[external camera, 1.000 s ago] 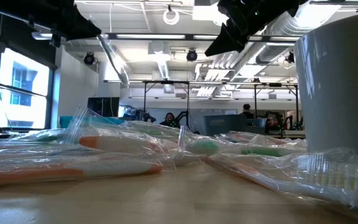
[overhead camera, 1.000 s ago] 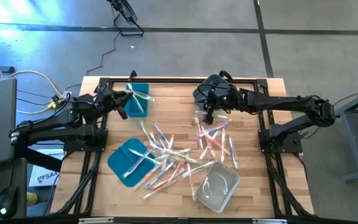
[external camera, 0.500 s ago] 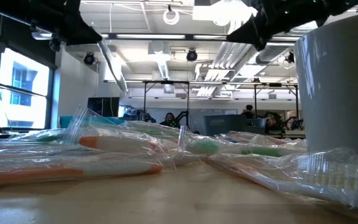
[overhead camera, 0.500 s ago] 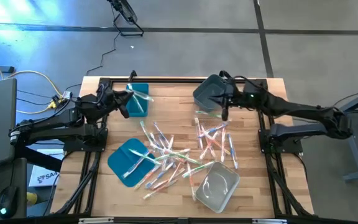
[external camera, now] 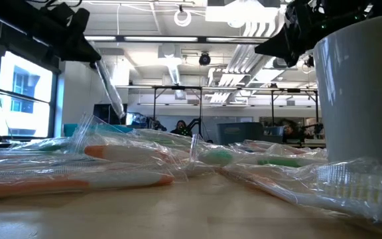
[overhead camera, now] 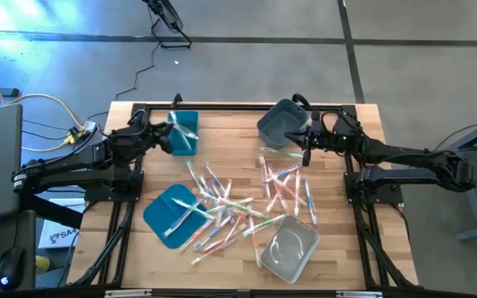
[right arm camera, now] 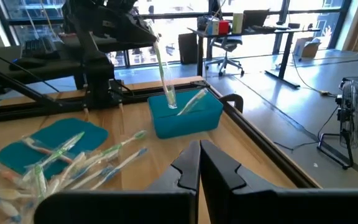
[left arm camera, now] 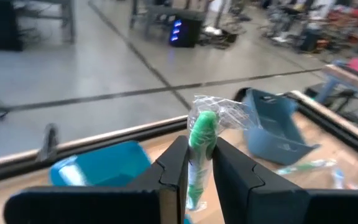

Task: Pick & Place Toothbrushes
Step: Put the green toothbrush into the blue bin

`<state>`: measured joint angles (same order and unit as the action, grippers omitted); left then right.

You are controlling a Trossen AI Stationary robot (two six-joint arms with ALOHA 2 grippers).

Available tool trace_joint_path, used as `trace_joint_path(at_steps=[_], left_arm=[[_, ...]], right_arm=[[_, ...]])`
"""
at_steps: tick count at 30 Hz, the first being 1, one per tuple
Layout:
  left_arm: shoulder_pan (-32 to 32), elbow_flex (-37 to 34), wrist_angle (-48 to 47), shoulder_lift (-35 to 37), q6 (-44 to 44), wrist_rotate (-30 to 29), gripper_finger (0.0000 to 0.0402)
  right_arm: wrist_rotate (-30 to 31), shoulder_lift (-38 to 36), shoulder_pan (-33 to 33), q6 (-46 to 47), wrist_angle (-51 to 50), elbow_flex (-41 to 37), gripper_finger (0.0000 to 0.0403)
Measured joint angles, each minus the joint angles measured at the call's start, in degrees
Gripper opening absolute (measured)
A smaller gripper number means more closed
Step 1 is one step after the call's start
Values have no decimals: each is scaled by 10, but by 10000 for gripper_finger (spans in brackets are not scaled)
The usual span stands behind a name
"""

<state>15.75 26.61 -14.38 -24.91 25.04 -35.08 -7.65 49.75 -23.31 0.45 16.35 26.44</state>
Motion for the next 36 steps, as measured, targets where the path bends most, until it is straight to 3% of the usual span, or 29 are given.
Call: trace_joint_path(at_steps=[4,13,36], left_arm=[[0,0,-47,0,50,-30,56],[0,0,-107,-5,158,-34,56],[0,0,-111,-133,234,-28,56]], right_arm=[[0,0,0,-1,0,-1,3],[0,0,0,-7,0,-1,3],[0,0,0,-18,-3,-1,3]])
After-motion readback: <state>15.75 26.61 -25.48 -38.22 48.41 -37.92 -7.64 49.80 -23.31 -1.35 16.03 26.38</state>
